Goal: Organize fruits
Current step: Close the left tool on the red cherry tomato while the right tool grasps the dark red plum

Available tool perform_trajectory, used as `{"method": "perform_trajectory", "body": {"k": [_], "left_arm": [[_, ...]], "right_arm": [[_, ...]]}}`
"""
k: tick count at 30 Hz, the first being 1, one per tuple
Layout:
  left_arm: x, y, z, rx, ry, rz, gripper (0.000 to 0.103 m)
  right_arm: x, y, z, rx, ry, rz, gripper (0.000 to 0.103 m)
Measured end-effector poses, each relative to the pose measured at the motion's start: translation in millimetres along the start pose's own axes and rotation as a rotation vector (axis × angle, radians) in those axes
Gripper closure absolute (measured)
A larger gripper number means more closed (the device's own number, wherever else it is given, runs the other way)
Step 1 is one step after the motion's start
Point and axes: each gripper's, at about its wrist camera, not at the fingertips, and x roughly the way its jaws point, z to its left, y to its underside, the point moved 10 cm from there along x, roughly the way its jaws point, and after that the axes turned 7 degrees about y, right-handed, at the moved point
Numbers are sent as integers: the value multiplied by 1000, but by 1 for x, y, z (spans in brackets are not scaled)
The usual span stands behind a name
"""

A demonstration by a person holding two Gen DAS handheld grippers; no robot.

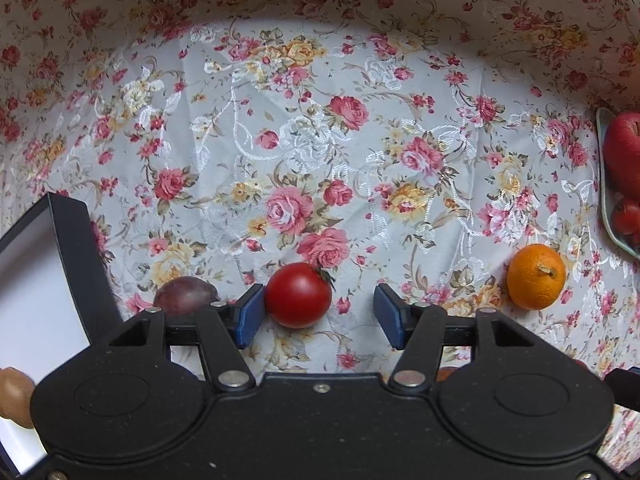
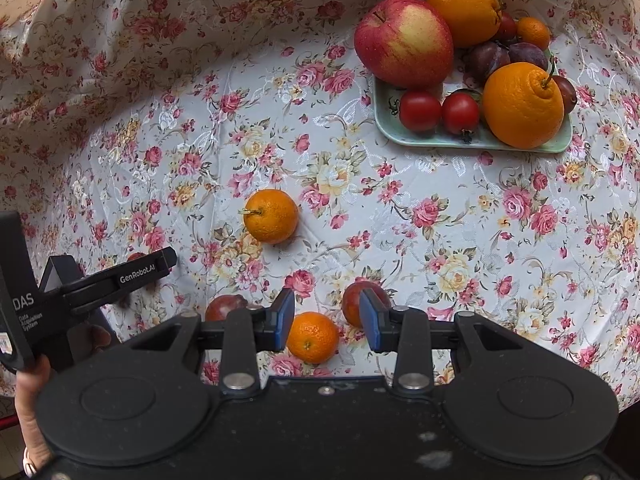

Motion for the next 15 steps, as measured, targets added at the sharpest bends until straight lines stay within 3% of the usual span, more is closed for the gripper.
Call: {"method": "perform_trajectory", "body": {"k": [3, 15], "left_arm": [[2, 3, -6, -3, 41, 16, 41], [5, 12, -33, 44, 34, 13, 41]], "right_arm": [[1, -1, 1, -4, 2, 1, 64], [19, 3, -4, -10, 33, 39, 64]]}}
